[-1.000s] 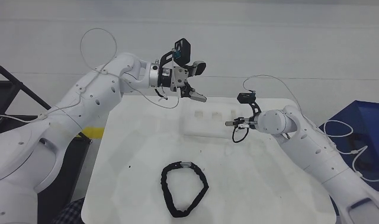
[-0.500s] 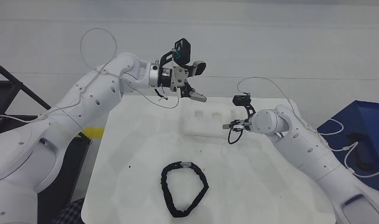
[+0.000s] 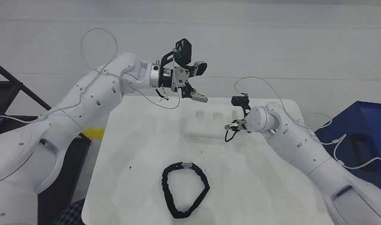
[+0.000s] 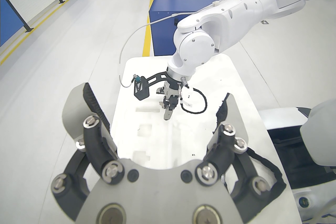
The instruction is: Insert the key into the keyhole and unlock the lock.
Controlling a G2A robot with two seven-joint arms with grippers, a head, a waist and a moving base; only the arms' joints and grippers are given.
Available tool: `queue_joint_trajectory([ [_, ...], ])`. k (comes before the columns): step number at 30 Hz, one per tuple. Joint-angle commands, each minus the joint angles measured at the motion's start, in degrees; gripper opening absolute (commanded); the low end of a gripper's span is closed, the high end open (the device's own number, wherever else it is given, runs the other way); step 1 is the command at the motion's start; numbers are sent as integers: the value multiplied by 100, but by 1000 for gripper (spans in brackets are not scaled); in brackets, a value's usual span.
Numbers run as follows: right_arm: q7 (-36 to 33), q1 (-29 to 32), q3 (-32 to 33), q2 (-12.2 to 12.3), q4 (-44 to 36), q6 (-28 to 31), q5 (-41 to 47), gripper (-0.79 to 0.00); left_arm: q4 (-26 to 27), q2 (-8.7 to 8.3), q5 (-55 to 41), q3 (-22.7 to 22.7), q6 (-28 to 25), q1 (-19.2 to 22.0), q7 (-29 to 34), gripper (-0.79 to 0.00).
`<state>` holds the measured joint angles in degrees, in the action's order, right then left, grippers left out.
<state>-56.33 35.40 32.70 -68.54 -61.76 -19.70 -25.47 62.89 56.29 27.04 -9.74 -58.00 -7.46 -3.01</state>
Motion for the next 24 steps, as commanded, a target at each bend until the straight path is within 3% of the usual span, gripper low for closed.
queue_joint_trajectory([
  [1, -6, -7, -14, -32, 49, -39, -33, -289, 0, 0, -1, 0, 0, 0, 2, 0],
  [8, -12, -15, -24, -122, 187, -196, -162, -440, 0, 0, -1, 0, 0, 0, 2, 0],
  [13, -2, -2, -13, -179, 291, -203, -214, -483, 0, 0, -1, 0, 0, 0, 2, 0],
  [18, 29, 6, 10, -239, 389, -196, -230, -576, 0, 0, -1, 0, 0, 0, 2, 0],
  [24, 68, 20, 28, -308, 527, -257, -292, -619, 0, 0, -1, 0, 0, 0, 2, 0],
])
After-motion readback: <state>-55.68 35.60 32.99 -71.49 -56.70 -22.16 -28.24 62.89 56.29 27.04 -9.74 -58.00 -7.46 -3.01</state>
